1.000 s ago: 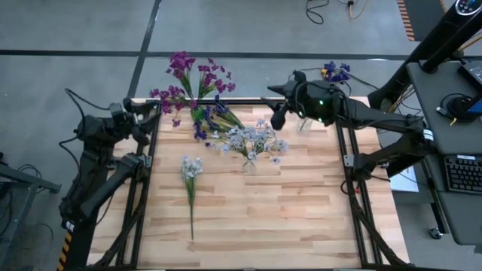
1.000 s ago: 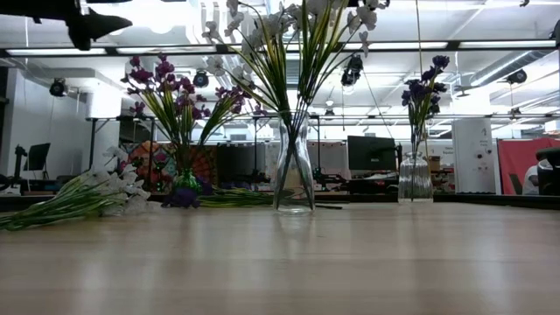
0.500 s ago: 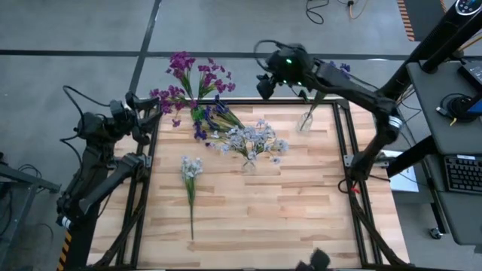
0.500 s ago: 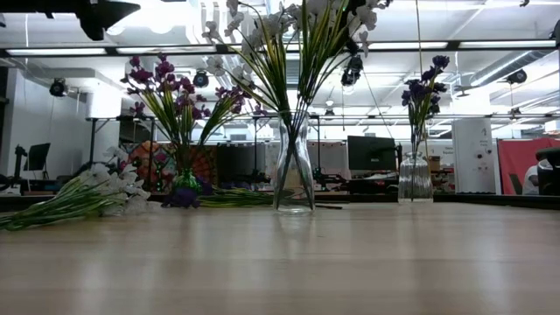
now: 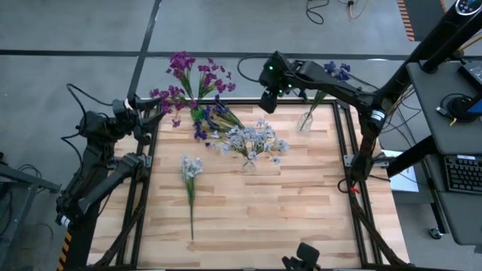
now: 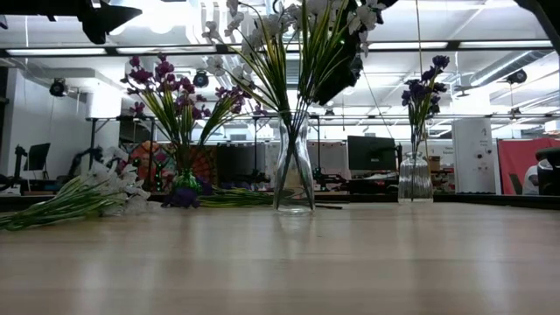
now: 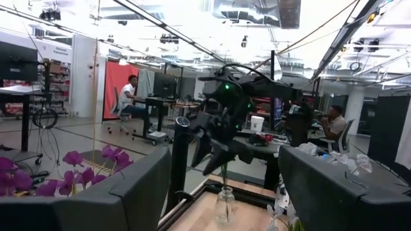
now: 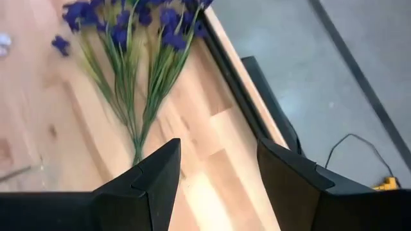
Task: Sort flowers into vase by color
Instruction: Put the bottom blue flowers into the top transparent flower vase
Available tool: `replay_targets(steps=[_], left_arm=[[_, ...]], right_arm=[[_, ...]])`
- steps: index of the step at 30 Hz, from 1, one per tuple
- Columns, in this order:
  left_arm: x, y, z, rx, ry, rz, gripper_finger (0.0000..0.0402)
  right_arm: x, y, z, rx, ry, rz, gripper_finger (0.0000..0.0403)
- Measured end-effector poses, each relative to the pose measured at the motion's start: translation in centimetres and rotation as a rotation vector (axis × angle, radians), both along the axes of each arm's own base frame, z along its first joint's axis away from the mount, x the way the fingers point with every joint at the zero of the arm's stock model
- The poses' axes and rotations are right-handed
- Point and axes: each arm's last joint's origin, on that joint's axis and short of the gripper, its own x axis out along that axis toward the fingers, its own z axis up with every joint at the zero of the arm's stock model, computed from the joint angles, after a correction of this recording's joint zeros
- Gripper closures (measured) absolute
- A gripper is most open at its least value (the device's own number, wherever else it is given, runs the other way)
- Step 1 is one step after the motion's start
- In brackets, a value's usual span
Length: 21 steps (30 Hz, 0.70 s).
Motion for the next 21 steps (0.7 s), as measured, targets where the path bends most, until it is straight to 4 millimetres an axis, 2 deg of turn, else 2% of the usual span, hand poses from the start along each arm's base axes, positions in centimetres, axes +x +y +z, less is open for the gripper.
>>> replay_targets(steps=[9, 21], left_arm=[[0.0, 0.0, 0.0, 0.002, 0.0, 0.003, 0.0132], [0.0, 0.0, 0.0, 0.008, 0.003, 0.007, 0.0132]], right_arm=[[-3.0, 2.2, -0.7, -0.006, -0.007, 0.04, 0.0204], [-6.3, 8.3, -3.6, 0.009, -0.038, 0.121, 0.0204]])
